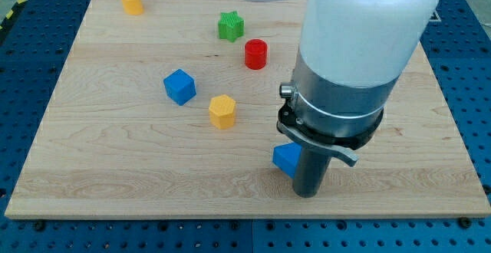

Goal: Push the blue triangle closer to the red star

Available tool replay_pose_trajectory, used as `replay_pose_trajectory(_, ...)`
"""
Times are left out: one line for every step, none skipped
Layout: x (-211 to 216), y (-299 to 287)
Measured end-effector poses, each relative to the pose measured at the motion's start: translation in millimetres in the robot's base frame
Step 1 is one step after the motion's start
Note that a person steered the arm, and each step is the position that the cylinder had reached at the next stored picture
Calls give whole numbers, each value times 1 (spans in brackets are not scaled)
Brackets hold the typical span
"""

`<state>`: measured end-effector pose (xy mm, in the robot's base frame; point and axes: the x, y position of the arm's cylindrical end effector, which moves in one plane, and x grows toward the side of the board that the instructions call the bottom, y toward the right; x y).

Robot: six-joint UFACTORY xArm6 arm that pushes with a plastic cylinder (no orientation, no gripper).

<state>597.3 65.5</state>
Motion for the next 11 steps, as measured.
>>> replay_pose_trajectory(0,-33)
replay_pose_trajectory(0,-42)
replay_pose_trajectory(-6,-33)
replay_pose_trajectory(-24,-26)
replay_pose_trajectory(-34,-15)
replay_pose_trajectory(-35,4)
replay_pose_trajectory(-35,9)
replay_pose_trajectory(-43,9)
replay_pose_trajectory(-64,9)
replay_pose_trajectory(-91,9)
replay_pose_trajectory(-122,9)
